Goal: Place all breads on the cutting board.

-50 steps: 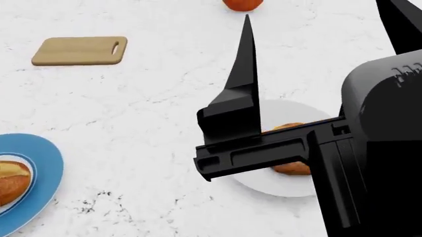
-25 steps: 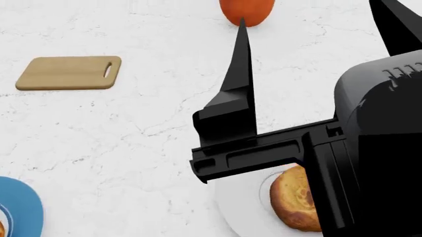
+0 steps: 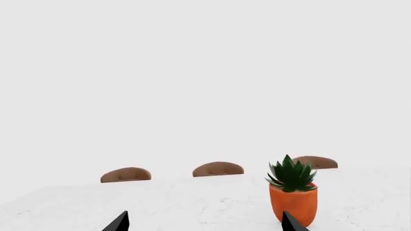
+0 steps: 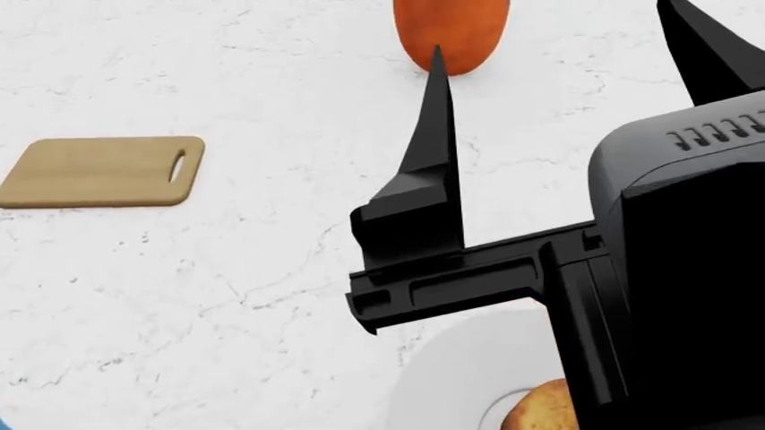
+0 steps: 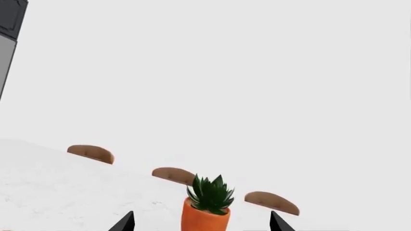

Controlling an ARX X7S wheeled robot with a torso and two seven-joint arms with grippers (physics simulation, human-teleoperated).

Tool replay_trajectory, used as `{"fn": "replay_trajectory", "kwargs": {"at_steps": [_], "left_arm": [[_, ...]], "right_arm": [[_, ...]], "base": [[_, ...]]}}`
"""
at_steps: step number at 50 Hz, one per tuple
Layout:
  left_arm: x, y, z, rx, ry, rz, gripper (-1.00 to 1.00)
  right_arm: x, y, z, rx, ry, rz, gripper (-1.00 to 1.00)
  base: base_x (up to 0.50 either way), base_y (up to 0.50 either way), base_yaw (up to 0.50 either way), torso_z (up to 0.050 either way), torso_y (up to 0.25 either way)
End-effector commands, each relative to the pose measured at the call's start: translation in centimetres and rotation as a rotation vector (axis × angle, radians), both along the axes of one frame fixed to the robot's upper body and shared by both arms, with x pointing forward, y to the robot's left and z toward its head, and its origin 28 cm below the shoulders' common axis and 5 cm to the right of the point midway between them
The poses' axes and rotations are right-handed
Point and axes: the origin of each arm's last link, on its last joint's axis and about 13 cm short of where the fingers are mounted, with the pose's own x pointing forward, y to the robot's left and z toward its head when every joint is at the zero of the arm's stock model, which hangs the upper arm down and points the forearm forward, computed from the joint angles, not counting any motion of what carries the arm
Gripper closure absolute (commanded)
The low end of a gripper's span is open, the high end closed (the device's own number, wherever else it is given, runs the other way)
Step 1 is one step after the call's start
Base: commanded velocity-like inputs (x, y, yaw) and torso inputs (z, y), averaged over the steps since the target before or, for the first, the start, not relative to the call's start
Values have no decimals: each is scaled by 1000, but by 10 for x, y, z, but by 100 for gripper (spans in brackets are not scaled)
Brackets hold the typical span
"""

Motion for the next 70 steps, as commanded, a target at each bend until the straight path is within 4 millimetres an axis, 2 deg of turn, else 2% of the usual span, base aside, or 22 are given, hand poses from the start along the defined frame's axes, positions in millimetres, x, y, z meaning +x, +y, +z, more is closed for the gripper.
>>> {"fn": "replay_trajectory", "kwargs": {"at_steps": [1,14,23,34,49,61,70], "left_arm": [[-1,1,1,-3,-5,3,-100],[-1,2,1,-6,-8,6,-100],[0,1,-1,-7,-1,3,-100],[2,0,-7,-4,15,-3,-100],[5,0,-10,-4,24,-1,-100],[7,1,-9,-6,24,8,-100],[9,2,-10,-13,28,17,-100]], "right_arm": [[0,0,0,-5,5,-4,-100],[0,-3,5,14,59,2,-100],[2,-16,22,40,124,-12,-100],[16,-40,39,132,339,-39,-100],[40,-60,65,138,565,-93,-100],[52,-73,65,170,725,-110,-100],[51,-75,61,161,853,-97,-100]], "base": [[230,0,0,0,0],[129,0,0,0,0],[0,0,0,0,0],[0,0,0,0,0],[0,0,0,0,0],[0,0,0,0,0],[0,0,0,0,0]]}}
